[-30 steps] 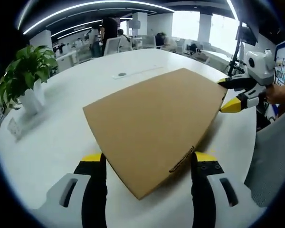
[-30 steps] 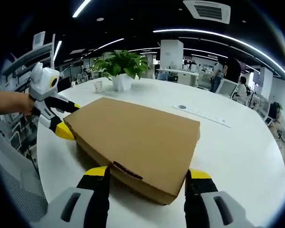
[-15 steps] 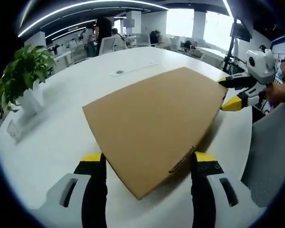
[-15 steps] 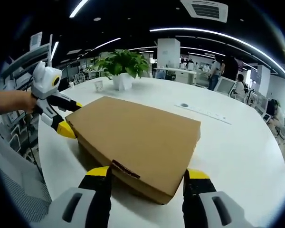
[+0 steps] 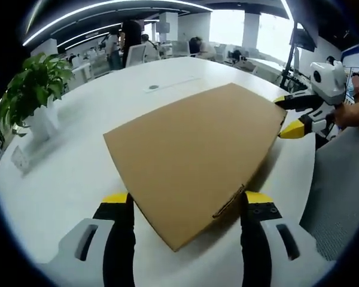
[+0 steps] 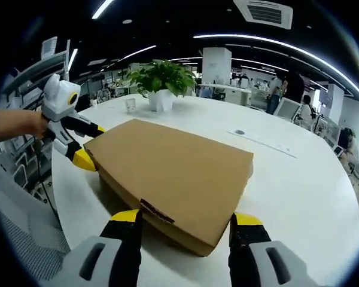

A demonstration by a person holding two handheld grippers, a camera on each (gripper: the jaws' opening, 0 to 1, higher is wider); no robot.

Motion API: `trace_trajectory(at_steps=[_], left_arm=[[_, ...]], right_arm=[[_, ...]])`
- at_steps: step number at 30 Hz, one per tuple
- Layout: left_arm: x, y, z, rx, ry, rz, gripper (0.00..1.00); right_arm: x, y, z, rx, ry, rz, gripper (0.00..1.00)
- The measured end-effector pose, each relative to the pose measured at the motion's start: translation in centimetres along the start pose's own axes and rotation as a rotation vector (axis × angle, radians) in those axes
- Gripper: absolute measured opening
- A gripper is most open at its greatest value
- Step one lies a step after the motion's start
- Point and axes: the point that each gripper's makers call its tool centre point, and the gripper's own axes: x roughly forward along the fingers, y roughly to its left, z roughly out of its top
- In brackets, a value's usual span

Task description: Operate the shoe box by opening the lid, removing the specified soft item, and placing it in the target area until the item is outside and the box remains undamaged.

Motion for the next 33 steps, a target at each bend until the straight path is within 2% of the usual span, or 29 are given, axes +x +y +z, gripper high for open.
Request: trace_trajectory(at_steps=[11,33], left_arm=[[-1.2,0.4,-1.2,-0.007,0.006,0.007,0.71],[-1.2,0.8,-1.2,0.010,0.031,-0.010,0.71]], right_arm=[[0.0,1.4,-0.1,-0.025,0.003,0.022,0.54],[-0.2,1.6,-0.3,-0.045,0.008,0.022,0.51]])
